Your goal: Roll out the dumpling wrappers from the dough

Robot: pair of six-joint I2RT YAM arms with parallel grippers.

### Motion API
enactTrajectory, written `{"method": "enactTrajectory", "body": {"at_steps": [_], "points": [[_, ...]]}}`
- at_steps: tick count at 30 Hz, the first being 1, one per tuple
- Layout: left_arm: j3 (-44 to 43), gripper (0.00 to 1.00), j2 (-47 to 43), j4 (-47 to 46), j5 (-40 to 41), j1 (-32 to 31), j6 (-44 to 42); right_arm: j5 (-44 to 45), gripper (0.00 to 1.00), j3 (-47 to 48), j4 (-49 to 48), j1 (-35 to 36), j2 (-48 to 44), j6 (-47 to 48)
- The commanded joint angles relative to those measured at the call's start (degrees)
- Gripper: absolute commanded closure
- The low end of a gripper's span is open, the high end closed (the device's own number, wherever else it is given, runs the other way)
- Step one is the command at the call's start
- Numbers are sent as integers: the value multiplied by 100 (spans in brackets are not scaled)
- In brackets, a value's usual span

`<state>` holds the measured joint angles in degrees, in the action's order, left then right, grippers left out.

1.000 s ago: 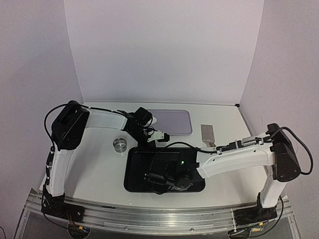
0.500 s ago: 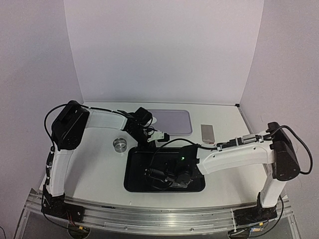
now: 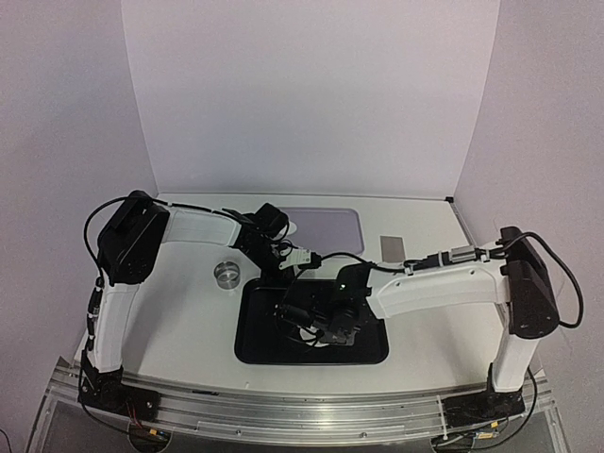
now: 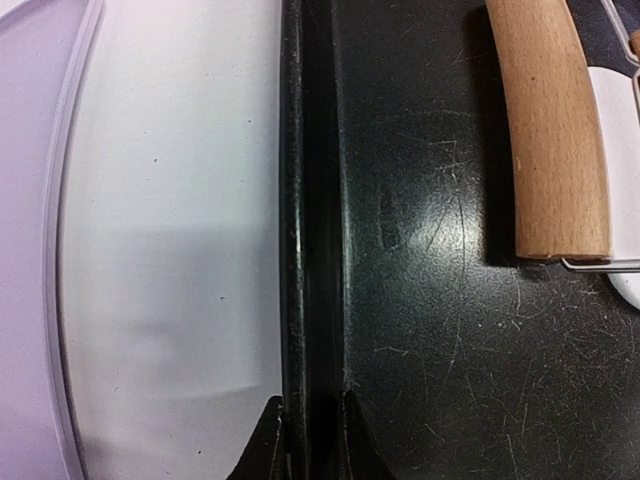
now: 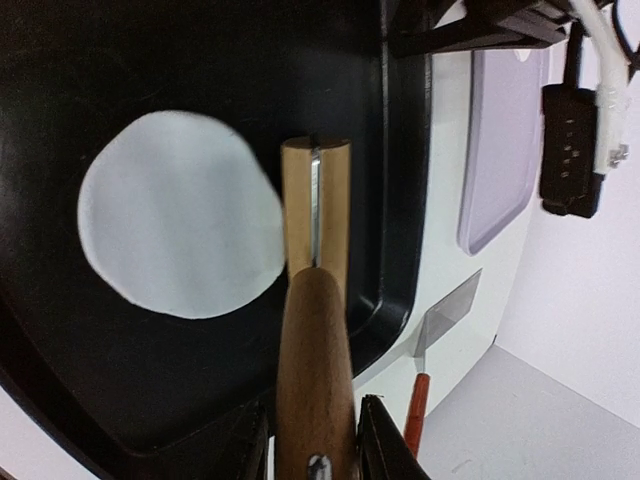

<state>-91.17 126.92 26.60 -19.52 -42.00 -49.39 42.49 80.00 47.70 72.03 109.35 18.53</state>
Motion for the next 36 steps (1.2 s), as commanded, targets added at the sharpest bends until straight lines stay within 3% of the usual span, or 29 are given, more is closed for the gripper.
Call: {"method": "enactTrajectory", "body": {"at_steps": [1,6,15,21,27,31,36], "points": [[-287,100,240,-401,610,34,-362,292,100,1191,248,-273,185,612],[-300,100,225,-349,657,33,-384,352,100,1961,174,-59,233,1315],[-252,100,217,-347,588,38,-359,-1139,100,250,-249,319,-391,1831],[-251,100,205,-331,558,43,-335,-1608,100,15,-420,484,-264,1506],[-234,100,184,-324,544,99,-342,-1966,100,-1207,-138,994,-807,773],[-213,100,201,-322,537,130,-334,-2064,100,-1489,229,1239,-970,207],[-191,100,242,-339,527,130,-325,-1689,100,-1180,211,1118,-655,582]]}}
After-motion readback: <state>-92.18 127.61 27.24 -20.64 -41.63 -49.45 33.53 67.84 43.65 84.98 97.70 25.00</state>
